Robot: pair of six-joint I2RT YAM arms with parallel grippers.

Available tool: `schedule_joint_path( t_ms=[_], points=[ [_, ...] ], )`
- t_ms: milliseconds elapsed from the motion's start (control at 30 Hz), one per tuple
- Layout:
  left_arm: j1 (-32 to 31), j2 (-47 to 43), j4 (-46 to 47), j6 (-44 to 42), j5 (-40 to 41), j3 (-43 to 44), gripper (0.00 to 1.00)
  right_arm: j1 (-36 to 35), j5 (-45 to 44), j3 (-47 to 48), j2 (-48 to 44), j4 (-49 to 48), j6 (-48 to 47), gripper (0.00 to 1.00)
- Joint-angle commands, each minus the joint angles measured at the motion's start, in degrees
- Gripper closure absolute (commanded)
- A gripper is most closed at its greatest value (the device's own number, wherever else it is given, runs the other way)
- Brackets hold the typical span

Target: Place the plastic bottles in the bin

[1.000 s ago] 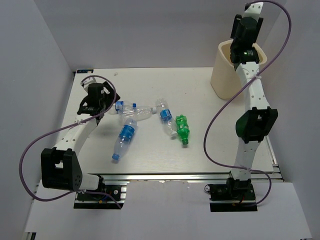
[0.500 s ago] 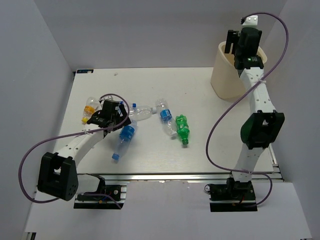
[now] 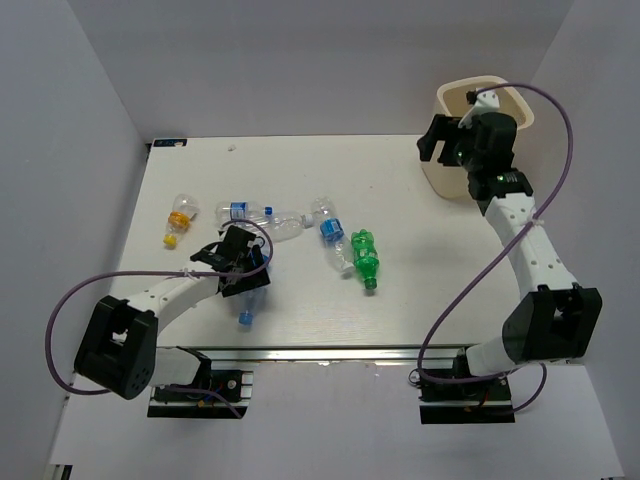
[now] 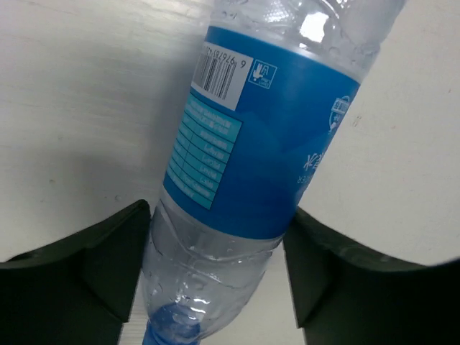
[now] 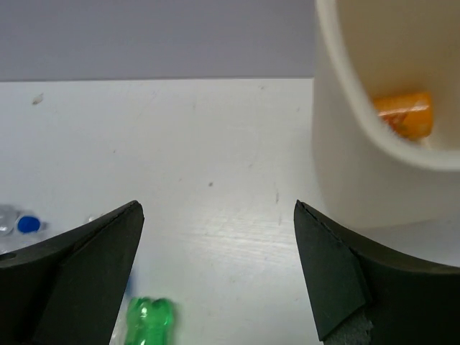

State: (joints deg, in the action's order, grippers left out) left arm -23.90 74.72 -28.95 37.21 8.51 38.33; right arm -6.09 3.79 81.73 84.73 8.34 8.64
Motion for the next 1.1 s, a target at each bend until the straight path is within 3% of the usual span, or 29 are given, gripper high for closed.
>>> schedule_joint_path(
  t_ms=[0, 133, 200, 367, 633, 833, 1067],
  points=[
    [-2.72, 0.69, 0.83, -0.29, -0.51, 0.52, 0.25, -0.59, 3.07, -5.86, -6.49, -6.40, 5.40, 0.11],
    [-7.73, 0.43, 0.74, -1.88, -0.95, 2.27, 0.47, -1.29, 0.78, -18.60, -12.82, -13.08, 9.28, 0.11],
    [-11.06, -0.01, 0.04, -2.49, -0.95, 3.07, 0.57, -1.91, 1.56, -20.55, -14.85, -12.91, 9.37, 0.11],
    [-15.47, -4.05, 2.83, -7.41, -2.44, 7.62, 0.65, -6.64, 8.91, -26.61, -17.22, -16.23, 12.01, 0.11],
    [-15.91, -4.24, 18.39, -19.01, -7.27, 15.01, 0.64, -12.45, 40.05, -32.16, -17.67, -33.90, 13.59, 0.11],
    [-16.00, 0.60, 25.60, -22.18, -16.76, 20.64, 0.64, -17.11, 38.68, -31.99, -15.04, -38.92, 19.12, 0.11],
    [-16.00, 0.96, 33.34, -20.25, -26.50, 19.86, 0.63, -20.28, 34.36, -29.18, -10.20, -41.56, 22.38, 0.11]
  ],
)
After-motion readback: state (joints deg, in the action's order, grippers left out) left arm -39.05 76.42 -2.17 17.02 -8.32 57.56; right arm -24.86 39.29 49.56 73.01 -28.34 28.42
